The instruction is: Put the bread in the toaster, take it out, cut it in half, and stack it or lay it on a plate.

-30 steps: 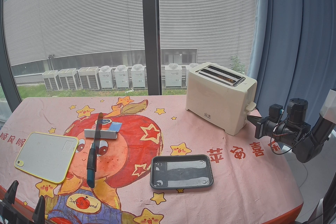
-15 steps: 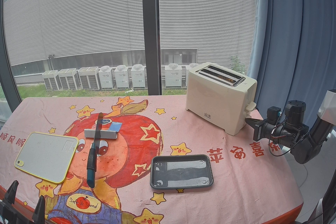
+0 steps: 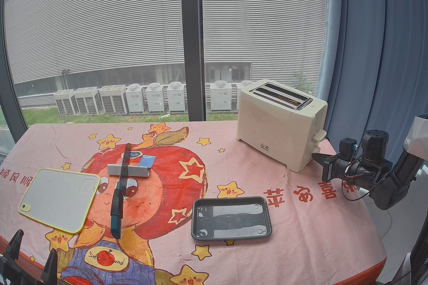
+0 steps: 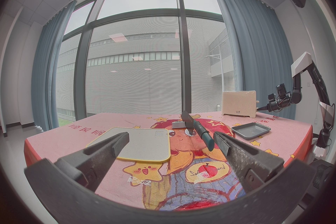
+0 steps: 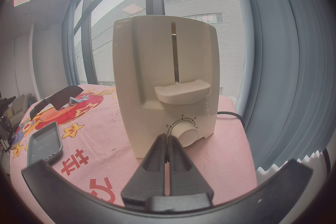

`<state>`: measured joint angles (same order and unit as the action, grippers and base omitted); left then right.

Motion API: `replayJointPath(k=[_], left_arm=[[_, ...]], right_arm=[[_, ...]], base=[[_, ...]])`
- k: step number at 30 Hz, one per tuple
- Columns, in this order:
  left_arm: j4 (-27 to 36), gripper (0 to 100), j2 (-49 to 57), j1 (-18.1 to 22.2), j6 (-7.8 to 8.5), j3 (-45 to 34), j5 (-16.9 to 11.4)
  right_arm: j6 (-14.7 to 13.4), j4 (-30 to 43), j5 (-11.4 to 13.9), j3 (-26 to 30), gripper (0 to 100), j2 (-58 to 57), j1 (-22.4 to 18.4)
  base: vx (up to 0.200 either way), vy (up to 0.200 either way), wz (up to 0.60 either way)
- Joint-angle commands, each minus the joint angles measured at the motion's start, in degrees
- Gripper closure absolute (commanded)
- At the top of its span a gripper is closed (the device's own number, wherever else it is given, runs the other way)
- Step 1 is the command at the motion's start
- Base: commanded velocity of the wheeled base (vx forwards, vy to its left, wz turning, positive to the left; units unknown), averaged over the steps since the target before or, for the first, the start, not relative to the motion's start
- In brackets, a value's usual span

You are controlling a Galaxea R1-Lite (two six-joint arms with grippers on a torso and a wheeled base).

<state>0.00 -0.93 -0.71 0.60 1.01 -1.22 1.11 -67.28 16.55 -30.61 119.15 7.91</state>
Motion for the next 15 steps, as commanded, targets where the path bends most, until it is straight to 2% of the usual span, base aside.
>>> replayJointPath(k=[1, 15], left_arm=[[0.0, 0, 0.4, 0.0, 0.02, -0.92, -0.01], [0.0, 0, 0.31, 0.0, -0.07, -0.92, -0.01]], right_arm=[[0.12, -0.04, 0.06, 0.38, 100, 0.03, 0.09], [0.38, -0.04, -0.12, 0.82, 100, 0.2, 0.26]], base=[[0.0, 0.0, 0.0], [0.0, 0.0, 0.0]])
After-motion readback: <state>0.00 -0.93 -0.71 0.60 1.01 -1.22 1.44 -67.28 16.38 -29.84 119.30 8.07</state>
